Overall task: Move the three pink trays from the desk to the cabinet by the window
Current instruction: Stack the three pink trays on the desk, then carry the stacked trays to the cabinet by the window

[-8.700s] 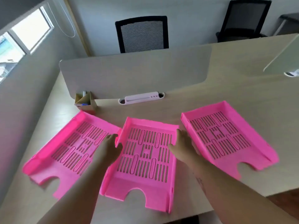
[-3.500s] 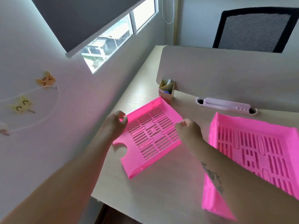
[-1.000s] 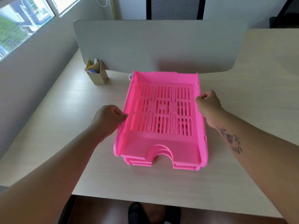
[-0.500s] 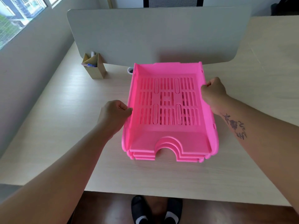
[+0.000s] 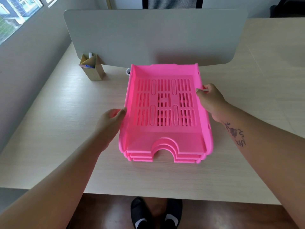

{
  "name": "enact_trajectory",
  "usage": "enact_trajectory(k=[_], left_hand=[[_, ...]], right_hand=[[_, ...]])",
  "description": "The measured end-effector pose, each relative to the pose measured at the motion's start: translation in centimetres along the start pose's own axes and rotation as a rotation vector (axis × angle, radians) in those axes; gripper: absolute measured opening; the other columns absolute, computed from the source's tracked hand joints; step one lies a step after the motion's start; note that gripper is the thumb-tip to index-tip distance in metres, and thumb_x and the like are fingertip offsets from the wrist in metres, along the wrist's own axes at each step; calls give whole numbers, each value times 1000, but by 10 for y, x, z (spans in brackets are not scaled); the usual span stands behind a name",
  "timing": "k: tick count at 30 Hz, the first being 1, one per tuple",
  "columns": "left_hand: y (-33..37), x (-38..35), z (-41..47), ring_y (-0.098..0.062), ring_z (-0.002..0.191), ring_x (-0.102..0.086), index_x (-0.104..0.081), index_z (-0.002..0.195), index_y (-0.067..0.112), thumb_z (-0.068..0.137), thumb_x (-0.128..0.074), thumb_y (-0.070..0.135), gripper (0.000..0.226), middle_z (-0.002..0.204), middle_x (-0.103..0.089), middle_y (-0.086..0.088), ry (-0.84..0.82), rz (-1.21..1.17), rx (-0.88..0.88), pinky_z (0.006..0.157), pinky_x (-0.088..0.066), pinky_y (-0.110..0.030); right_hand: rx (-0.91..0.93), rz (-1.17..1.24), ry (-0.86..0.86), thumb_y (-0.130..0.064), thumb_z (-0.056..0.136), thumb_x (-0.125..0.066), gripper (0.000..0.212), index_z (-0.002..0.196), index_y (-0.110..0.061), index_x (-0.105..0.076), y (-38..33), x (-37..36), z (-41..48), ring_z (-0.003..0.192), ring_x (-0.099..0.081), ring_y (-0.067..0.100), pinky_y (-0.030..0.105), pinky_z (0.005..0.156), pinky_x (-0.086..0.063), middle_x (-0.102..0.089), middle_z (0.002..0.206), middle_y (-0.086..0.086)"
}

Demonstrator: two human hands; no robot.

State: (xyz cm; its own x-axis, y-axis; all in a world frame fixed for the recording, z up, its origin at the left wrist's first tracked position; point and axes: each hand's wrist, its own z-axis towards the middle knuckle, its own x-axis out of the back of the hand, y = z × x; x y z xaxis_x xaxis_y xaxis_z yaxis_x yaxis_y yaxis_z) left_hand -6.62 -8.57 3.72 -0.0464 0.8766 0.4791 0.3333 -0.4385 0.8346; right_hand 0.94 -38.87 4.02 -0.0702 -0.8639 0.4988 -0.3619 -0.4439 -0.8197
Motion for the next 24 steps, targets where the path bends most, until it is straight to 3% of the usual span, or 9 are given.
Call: enact_trajectory(k=[2,4,6,9,14,18,21,24], left_hand=[[-5,5,-6,-30,98,-69,-71,94,23,97,-51,41,27,101,-74,-9,-41,-92,36,90,-55,-50],[-13,4,-12,-28,102,-68,-70,108,16,97,-52,40,32,107,-73,-8,-81,-159,67,92,-54,-51],[-21,-1,-22,-28,99,-68,-66,118,10,98,-51,37,37,107,-73,-10,-110,-219,83,84,-56,-44],[-32,-14,-38,-25,92,-68,-60,123,7,97,-53,31,36,107,-72,-13,-138,-287,98,70,-54,-30],[-51,-31,-58,-16,91,-69,-57,123,15,93,-60,26,31,104,-71,-4,-72,-354,85,58,-55,-16],[-67,-37,-67,-16,91,-67,-60,121,15,93,-59,22,29,102,-70,-5,-65,-375,64,66,-50,-18],[-79,-40,-72,-22,100,-67,-61,121,18,91,-62,39,37,107,-72,-7,-94,-409,84,78,-52,-28],[-85,-42,-71,-23,106,-66,-58,124,23,83,-59,54,52,114,-71,-7,-121,-416,88,92,-53,-41]], right_hand=[[-13,15,-25,-31,100,-46,43,138,-10,-44,1,1,-8,100,-57,25,34,78,-43,-58,121,9],[-18,35,-35,-31,99,-46,42,137,-10,-46,5,1,-18,93,-60,22,31,69,-44,-59,117,8],[-18,43,-31,-30,99,-47,42,136,-11,-48,10,0,-31,78,-56,12,27,59,-42,-60,109,5],[-27,62,-28,-30,98,-49,40,133,-11,-49,20,-2,-53,73,-53,8,26,56,-40,-57,93,-3],[-87,95,20,-29,97,-51,36,128,-11,-52,42,-11,-94,81,-64,22,31,62,-50,-62,94,2],[-126,172,137,-20,95,-50,29,122,-11,-59,57,-21,-122,81,-63,28,34,63,-53,-61,84,1],[-171,220,155,-18,94,-51,32,125,-12,-58,70,-30,-140,80,-64,28,43,72,-59,-65,94,13],[-221,289,164,-30,96,-56,36,125,-9,-60,88,-39,-154,79,-63,25,43,73,-59,-69,101,18]])
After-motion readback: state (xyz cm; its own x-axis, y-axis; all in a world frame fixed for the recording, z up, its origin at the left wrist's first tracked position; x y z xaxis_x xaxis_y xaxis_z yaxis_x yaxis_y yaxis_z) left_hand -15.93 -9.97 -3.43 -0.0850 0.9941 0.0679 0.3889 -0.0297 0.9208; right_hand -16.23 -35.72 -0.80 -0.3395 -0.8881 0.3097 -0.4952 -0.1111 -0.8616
